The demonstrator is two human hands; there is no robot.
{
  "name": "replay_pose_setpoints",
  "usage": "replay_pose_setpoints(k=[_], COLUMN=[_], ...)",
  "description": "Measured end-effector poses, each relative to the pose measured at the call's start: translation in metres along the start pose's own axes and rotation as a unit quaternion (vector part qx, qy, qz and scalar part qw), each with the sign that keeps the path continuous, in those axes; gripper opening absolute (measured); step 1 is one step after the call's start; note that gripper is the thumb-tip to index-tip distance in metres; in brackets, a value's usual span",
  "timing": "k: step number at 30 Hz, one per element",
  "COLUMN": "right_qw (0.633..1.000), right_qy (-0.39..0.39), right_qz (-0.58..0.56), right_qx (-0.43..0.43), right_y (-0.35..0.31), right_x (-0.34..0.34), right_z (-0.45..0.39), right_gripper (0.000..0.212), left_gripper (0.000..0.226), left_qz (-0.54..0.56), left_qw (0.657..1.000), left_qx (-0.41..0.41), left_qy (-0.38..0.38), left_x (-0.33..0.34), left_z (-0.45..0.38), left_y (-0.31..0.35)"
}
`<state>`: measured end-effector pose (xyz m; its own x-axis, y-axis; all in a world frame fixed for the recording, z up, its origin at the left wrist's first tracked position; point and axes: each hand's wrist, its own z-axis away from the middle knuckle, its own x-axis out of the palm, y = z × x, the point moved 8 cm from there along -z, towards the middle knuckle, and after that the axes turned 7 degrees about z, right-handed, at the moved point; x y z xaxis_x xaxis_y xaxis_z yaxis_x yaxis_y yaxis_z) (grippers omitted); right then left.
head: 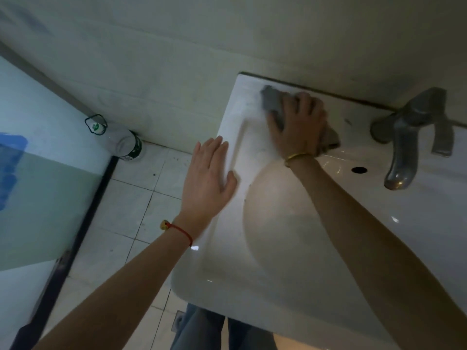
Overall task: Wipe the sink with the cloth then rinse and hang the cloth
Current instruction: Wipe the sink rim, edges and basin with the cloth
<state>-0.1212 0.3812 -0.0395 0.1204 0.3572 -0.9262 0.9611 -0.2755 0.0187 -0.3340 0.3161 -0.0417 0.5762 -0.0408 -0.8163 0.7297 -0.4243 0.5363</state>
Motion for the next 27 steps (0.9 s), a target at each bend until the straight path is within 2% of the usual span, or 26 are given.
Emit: replay_pose_setpoints(k=[3, 6, 8, 10, 12, 13, 17, 19, 20, 22, 24, 26, 27], right_qw=[0.991, 0.982, 0.991, 1.0, 0.998, 0.998, 0.986, 0.974, 0.973, 0.988, 0.998, 0.995, 0.995], right_qy=[0.006, 0.015, -0.003, -0.01, -0.009, -0.023, -0.024, -0.025, -0.03, -0.041, -0.034, -0.009, -0.01], right_qz=[-0.047, -0.027, 0.003, 0.016, 0.035, 0.033, -0.022, -0.02, -0.011, 0.023, 0.045, 0.069, 0.071], right_qx=[-0.126, -0.188, -0.135, -0.023, 0.046, 0.038, -0.161, -0.224, -0.226, -0.15, -0.029, 0.065, 0.076], right_y=[-0.068, -0.046, 0.009, 0.056, 0.049, 0.028, -0.077, -0.07, -0.05, 0.014, 0.073, 0.079, 0.062], right_x=[0.004, 0.004, 0.009, 0.006, 0.004, 0.007, 0.014, 0.011, 0.012, 0.013, 0.006, 0.003, 0.005], right_z=[-0.009, -0.009, -0.003, 0.005, 0.004, 0.0, -0.009, -0.008, -0.006, 0.002, 0.013, 0.018, 0.014], right_gripper=[0.044, 0.047, 0.051, 0.053, 0.05, 0.048, 0.047, 0.049, 0.052, 0.054, 0.055, 0.051, 0.048], left_gripper=[0.056, 0.056, 0.055, 0.054, 0.054, 0.054, 0.055, 0.055, 0.055, 0.053, 0.053, 0.053, 0.053], left_qz=[0.004, 0.013, 0.02, 0.028, 0.027, 0.024, 0.018, 0.017, 0.022, 0.033, 0.038, 0.042, 0.044], left_qw=[1.0, 1.0, 1.0, 1.0, 1.0, 1.0, 1.0, 1.0, 1.0, 0.999, 0.999, 0.999, 0.999], left_qx=[-0.005, -0.005, -0.008, -0.01, -0.012, -0.012, -0.016, -0.014, -0.013, -0.01, -0.011, -0.013, -0.013], left_qy=[-0.002, 0.0, 0.004, 0.004, 0.002, -0.001, -0.007, -0.007, -0.005, 0.003, 0.003, 0.002, 0.002], left_x=[0.0, -0.001, -0.002, -0.002, -0.001, 0.0, -0.001, -0.002, -0.002, -0.003, -0.003, -0.003, -0.003], left_z=[0.0, 0.0, 0.0, -0.001, -0.001, -0.001, -0.001, 0.0, 0.0, 0.0, 0.0, 0.0, -0.001], left_y=[-0.002, -0.005, -0.005, -0.004, -0.003, -0.003, -0.004, -0.005, -0.005, -0.004, -0.003, -0.002, -0.001])
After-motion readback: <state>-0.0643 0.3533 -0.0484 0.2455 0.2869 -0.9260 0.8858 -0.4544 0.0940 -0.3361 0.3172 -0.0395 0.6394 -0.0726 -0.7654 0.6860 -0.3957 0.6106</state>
